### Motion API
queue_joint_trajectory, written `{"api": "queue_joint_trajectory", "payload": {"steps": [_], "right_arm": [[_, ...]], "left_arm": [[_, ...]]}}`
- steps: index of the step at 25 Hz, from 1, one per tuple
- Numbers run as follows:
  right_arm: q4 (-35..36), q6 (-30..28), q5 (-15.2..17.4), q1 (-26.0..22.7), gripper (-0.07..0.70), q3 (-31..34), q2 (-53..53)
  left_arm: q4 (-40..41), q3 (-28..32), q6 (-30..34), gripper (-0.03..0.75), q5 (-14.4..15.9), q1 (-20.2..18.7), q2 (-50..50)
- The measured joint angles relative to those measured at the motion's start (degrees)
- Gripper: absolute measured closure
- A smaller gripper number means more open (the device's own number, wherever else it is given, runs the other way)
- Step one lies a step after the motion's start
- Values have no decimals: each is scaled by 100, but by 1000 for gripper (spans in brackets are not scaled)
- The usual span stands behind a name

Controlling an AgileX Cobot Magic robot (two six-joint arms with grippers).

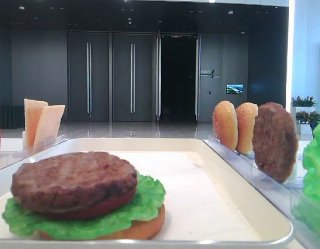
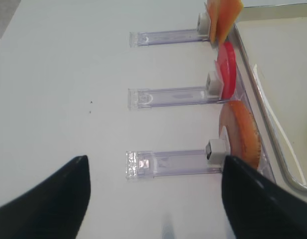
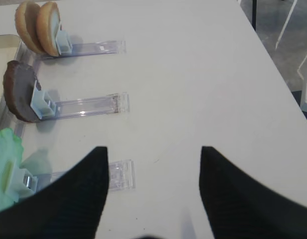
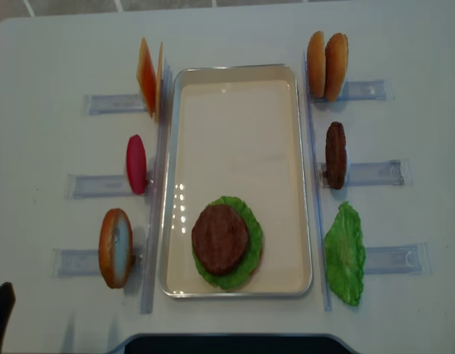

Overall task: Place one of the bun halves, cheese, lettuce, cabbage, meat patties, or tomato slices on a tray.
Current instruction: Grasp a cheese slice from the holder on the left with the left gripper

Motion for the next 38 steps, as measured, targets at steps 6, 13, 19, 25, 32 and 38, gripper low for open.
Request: {"api": "queue_joint_trajectory", "payload": {"steps": [6,13,19,25,32,38], "right_arm": [[0,0,0,0,214,0,0],[0,0,0,0,214,0,0],[0,0,0,0,214,0,0],[0,0,0,0,214,0,0],[0,0,0,0,214,0,0],[0,0,0,0,214,0,0]], "left_arm": [[0,0,0,91,0,0,0],[0,0,0,91,0,0,0],[0,0,0,93,0,0,0],[-66,0,-96,93,0,0,0],[-85,-90,-140,95,153,0,368],[-54,-516,-299,115,295,0,1517]]}}
